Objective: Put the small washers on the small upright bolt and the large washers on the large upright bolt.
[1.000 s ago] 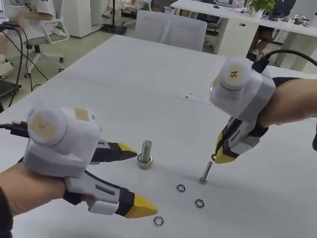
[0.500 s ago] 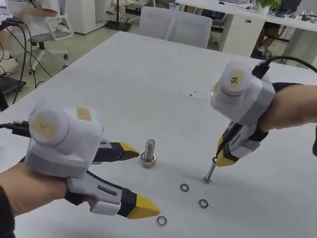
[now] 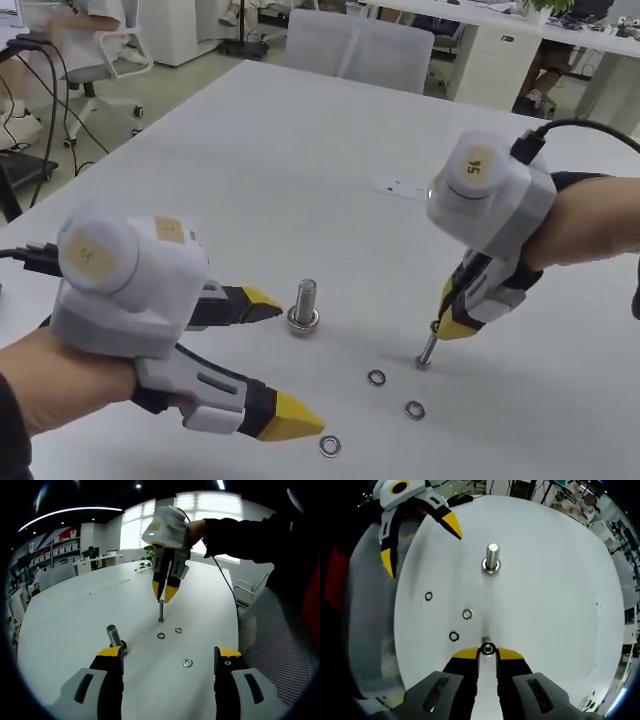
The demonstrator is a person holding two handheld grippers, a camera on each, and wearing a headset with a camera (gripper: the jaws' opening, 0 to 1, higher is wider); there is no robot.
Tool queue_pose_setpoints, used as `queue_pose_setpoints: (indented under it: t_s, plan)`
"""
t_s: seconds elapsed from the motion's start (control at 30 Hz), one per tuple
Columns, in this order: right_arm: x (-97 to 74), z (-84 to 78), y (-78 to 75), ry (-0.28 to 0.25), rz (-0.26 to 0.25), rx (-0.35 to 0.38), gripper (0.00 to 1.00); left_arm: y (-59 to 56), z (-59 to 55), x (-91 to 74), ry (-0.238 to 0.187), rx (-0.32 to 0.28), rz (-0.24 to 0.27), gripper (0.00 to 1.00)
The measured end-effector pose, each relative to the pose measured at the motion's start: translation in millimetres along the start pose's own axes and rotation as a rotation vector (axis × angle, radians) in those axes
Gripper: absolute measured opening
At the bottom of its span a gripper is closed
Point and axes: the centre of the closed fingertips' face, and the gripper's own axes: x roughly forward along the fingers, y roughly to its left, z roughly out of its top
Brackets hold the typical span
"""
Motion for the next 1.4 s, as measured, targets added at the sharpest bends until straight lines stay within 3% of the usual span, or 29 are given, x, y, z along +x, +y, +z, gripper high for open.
queue_pose_setpoints:
  t_s: [0.37,1.0,1.4]
  plan:
    - [10.3,-3.1,-4.0,-0.003,0.011,0.012,0.14,-0.4,-0.6,-0.1,0.001,-0.002,0.002,0.73]
    - [41.3,-8.1,5.1,-0.024,0.026,0.039,0.14,-0.7,-2.8,0.0,0.01,-0.01,0.005,0.73]
    - [49.5,-10.4,8.7,-0.025,0.029,0.032,0.14,-1.8,-4.5,-0.6,0.014,-0.012,0.005,0.73]
